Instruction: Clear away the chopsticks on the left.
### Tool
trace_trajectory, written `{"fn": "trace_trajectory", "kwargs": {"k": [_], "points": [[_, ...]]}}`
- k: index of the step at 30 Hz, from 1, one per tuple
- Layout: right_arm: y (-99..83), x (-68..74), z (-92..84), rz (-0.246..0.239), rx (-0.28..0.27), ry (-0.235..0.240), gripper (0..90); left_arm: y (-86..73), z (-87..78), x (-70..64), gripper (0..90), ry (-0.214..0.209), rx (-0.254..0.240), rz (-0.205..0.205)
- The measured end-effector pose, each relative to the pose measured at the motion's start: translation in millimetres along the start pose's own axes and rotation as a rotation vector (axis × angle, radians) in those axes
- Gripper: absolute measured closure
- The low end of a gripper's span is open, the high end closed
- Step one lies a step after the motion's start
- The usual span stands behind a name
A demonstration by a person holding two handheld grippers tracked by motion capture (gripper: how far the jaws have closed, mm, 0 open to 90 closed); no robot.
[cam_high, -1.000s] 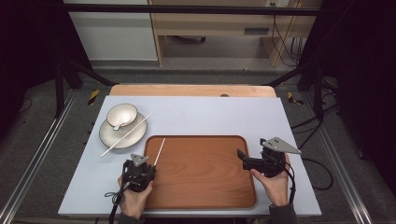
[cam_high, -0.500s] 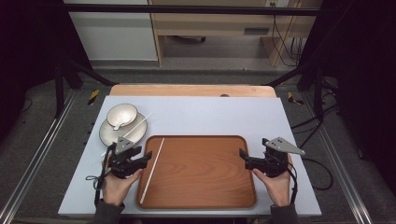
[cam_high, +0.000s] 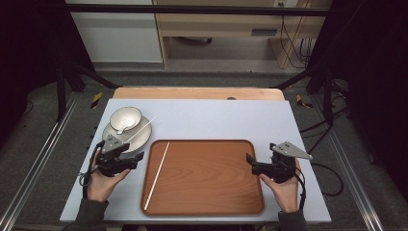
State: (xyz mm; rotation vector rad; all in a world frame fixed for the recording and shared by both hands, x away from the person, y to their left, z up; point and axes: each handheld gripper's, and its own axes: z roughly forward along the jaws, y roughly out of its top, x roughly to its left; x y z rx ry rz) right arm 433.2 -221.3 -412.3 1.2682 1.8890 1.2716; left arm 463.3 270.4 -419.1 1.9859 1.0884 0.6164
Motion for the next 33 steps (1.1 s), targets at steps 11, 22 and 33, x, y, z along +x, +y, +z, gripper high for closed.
{"fn": "trace_trajectory", "kwargs": {"k": [11,22,33], "points": [[-1.1,0.2,2.9,-0.006,0.012,0.002,5.5,-6.4,15.2,32.3,31.8,0.056,0.031,-0.012],[-1.3,1.5,5.4,-0.007,0.021,0.005,5.5,-12.2,35.0,57.5,46.4,0.066,0.066,-0.039],[-2.5,0.2,5.6,-0.004,0.021,0.007,5.5,-10.4,52.0,63.5,64.2,0.065,0.116,-0.020]]}}
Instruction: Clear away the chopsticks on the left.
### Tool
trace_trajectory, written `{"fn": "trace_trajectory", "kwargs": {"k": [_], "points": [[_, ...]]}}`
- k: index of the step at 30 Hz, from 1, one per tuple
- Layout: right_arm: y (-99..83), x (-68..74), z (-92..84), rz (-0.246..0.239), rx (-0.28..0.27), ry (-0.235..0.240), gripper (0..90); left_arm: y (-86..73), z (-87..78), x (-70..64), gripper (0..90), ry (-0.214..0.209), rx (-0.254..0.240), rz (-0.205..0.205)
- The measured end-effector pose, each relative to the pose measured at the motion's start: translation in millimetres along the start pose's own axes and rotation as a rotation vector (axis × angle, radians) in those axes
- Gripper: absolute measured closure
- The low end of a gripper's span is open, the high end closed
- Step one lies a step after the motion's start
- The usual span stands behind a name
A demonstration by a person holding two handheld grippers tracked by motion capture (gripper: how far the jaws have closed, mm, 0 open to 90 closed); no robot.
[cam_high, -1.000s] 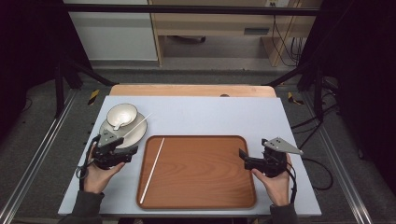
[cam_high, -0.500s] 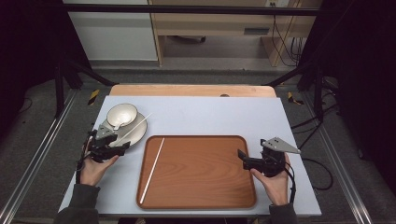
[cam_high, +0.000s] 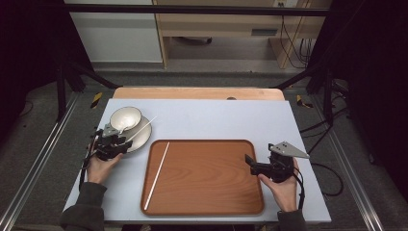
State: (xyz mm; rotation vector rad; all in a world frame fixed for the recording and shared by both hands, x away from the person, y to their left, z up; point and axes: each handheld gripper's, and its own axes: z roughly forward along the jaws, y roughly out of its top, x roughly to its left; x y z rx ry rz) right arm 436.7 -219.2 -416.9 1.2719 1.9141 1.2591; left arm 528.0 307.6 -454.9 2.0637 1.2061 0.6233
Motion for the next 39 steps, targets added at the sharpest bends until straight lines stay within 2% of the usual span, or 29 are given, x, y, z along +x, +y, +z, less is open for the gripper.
{"fn": "trace_trajectory", "kwargs": {"k": [13,17,20,23,30,39], "points": [[-0.8,2.3,2.4,-0.009,0.012,-0.001,5.6,-2.0,0.3,1.5,83.2,-0.054,0.002,-0.035],[-0.8,2.8,2.6,-0.007,0.014,-0.001,5.6,-2.4,-1.1,-1.0,83.6,-0.061,0.007,-0.032],[-0.6,2.4,2.1,-0.012,0.012,-0.004,5.6,-2.8,-4.3,-3.3,83.6,-0.065,0.002,-0.045],[-0.4,2.4,1.6,-0.009,0.009,-0.002,5.6,-2.7,-9.4,-7.9,83.7,-0.069,-0.010,-0.057],[0.2,1.4,-0.4,-0.006,0.004,-0.004,5.7,1.9,-24.8,-20.1,83.9,-0.078,-0.052,-0.052],[0.6,0.6,-1.6,-0.006,0.002,-0.005,5.7,10.5,-50.5,-44.3,84.0,-0.049,-0.127,-0.056]]}}
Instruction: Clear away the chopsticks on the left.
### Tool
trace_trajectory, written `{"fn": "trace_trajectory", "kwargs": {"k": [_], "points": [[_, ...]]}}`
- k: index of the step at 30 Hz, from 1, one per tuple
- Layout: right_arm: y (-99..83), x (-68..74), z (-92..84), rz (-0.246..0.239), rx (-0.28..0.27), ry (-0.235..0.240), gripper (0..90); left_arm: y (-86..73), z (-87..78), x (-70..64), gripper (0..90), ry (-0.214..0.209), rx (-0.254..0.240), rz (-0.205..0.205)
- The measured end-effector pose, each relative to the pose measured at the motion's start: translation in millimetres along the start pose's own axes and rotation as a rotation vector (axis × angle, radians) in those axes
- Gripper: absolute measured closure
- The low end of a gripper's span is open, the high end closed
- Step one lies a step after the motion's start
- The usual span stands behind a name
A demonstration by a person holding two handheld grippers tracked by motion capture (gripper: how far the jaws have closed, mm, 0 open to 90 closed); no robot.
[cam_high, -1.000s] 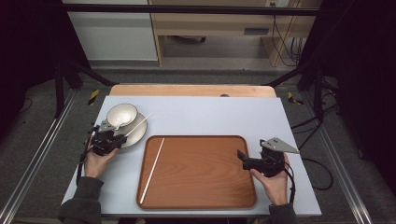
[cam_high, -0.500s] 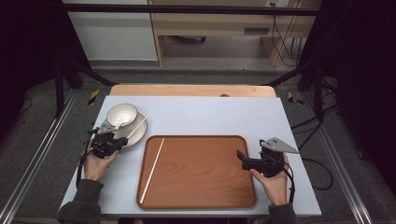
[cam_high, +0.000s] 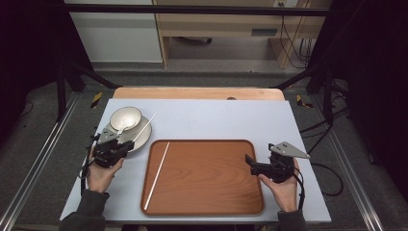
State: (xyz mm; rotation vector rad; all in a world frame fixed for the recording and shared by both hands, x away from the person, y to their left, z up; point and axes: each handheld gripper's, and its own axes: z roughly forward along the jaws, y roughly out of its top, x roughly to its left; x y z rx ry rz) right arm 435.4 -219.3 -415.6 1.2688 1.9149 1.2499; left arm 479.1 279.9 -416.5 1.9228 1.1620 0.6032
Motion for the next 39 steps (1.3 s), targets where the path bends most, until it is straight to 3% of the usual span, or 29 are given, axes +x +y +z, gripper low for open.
{"fn": "trace_trajectory", "kwargs": {"k": [7,18,25,30,34,39], "points": [[0.1,-0.4,-0.6,0.007,-0.006,0.003,5.7,4.0,-16.4,-25.5,84.0,0.020,-0.028,-0.002],[0.9,-2.4,-4.4,0.013,-0.022,-0.005,5.7,1.0,-38.5,-59.3,84.0,0.059,-0.063,-0.070],[3.1,-0.9,-7.7,0.009,-0.037,0.004,5.5,-1.0,-37.2,-81.5,84.0,0.039,-0.054,-0.084],[4.5,-0.1,-9.4,0.008,-0.044,0.007,5.5,-1.9,-34.4,-97.7,84.0,0.020,-0.059,-0.116],[4.1,0.7,-8.6,0.007,-0.041,0.012,5.6,-11.5,-30.8,-110.4,84.0,0.020,-0.057,-0.133],[3.4,2.1,-6.4,0.001,-0.034,0.015,5.5,-24.5,-27.0,-115.2,84.0,0.032,-0.052,-0.180]]}}
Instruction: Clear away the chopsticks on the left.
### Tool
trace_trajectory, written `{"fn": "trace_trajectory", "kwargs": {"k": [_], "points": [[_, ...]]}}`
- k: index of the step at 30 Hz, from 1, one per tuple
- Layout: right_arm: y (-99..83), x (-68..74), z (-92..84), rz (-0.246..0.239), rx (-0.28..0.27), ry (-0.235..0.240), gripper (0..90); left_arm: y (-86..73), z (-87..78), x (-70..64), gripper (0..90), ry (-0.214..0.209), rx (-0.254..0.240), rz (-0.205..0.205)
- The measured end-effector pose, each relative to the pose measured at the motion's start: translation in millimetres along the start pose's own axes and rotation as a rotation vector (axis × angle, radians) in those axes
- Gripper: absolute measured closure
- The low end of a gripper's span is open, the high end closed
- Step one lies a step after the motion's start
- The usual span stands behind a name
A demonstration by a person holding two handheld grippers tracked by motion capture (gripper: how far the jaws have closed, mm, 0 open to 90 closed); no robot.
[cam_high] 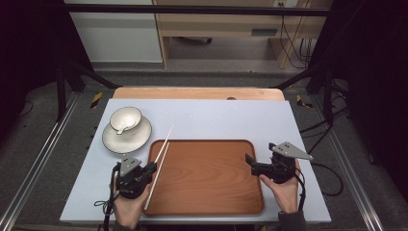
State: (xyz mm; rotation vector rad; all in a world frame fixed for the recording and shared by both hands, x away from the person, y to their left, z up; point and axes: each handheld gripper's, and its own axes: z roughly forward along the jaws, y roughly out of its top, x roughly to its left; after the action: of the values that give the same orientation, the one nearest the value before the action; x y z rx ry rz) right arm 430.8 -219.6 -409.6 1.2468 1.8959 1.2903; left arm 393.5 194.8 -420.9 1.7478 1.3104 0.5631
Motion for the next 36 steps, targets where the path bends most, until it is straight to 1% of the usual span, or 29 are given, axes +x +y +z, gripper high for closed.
{"fn": "trace_trajectory", "kwargs": {"k": [1,3,7,9,12,14,16,18,21,26,28,33,36], "points": [[-0.1,0.1,0.3,0.000,0.001,0.000,5.5,-3.1,0.2,0.3,84.0,0.004,-0.003,-0.014],[-0.6,0.0,1.1,0.000,0.004,0.000,5.5,-7.5,0.4,0.1,84.0,0.007,-0.005,-0.029],[-1.5,0.4,2.5,0.001,0.009,0.002,5.5,-18.9,3.2,-3.6,84.0,0.020,-0.006,-0.046],[-1.7,1.0,3.0,0.001,0.011,0.001,5.5,-24.0,5.4,-4.8,84.0,0.015,-0.003,-0.062],[-1.7,1.5,3.4,-0.003,0.012,0.004,5.6,-29.7,8.9,-8.0,84.0,0.025,0.003,-0.061],[-1.9,1.7,3.9,-0.003,0.014,0.004,5.6,-33.2,11.7,-8.9,83.9,0.030,0.019,-0.057],[-2.2,1.6,4.3,-0.003,0.017,0.003,5.5,-37.2,15.2,-8.7,83.9,0.030,0.030,-0.071],[-2.5,1.5,4.7,-0.003,0.018,0.002,5.5,-41.4,18.3,-9.4,84.0,0.031,0.039,-0.074],[-2.8,2.1,5.5,-0.004,0.021,0.003,5.6,-46.4,21.9,-11.0,84.0,0.039,0.062,-0.063],[-3.2,2.7,6.4,-0.006,0.026,0.006,5.6,-49.9,27.2,-13.4,83.9,0.051,0.074,-0.060],[-3.3,2.6,6.6,-0.005,0.027,0.005,5.6,-50.4,28.4,-14.2,84.0,0.057,0.082,-0.049],[-3.5,2.7,7.0,-0.007,0.027,0.006,5.6,-53.1,33.2,-16.1,83.9,0.075,0.101,-0.041],[-3.5,2.8,7.1,-0.006,0.027,0.005,5.7,-54.3,34.8,-16.2,83.9,0.072,0.101,-0.044]]}}
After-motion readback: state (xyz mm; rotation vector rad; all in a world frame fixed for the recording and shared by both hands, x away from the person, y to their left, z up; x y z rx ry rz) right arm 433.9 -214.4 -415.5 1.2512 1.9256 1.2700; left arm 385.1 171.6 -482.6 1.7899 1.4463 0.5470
